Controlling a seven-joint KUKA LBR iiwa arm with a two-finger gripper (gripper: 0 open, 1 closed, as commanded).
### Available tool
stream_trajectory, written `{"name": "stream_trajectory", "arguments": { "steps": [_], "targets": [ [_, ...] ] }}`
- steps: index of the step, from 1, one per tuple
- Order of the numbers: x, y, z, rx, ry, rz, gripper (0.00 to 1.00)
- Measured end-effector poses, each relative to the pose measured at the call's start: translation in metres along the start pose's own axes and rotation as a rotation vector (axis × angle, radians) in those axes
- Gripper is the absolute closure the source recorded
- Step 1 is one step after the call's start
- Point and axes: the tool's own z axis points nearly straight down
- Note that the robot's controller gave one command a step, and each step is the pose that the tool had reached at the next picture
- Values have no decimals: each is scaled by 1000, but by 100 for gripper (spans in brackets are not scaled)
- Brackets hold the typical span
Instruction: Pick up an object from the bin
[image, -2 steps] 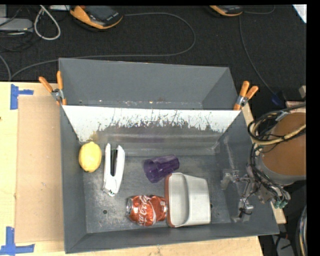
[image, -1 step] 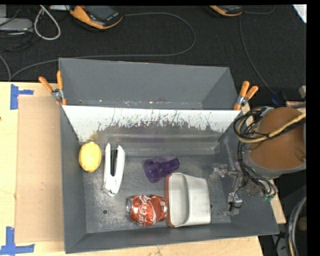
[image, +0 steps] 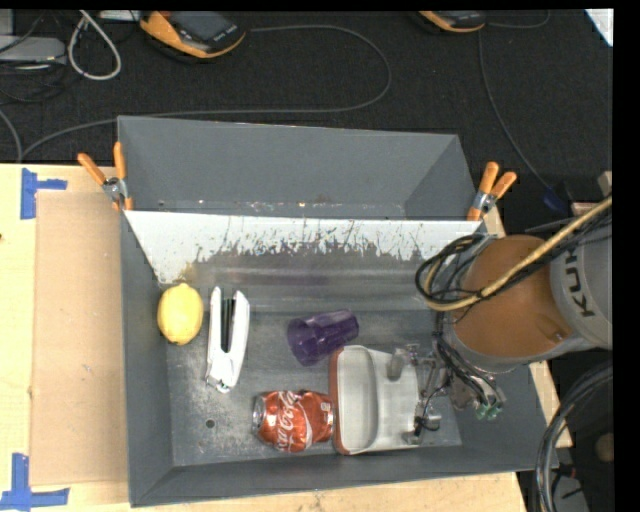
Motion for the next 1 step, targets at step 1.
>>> {"name": "stream_trajectory", "arguments": {
  "steps": [1],
  "targets": [
    [2,-14,33,1,-11,106,0]
  ]
}}
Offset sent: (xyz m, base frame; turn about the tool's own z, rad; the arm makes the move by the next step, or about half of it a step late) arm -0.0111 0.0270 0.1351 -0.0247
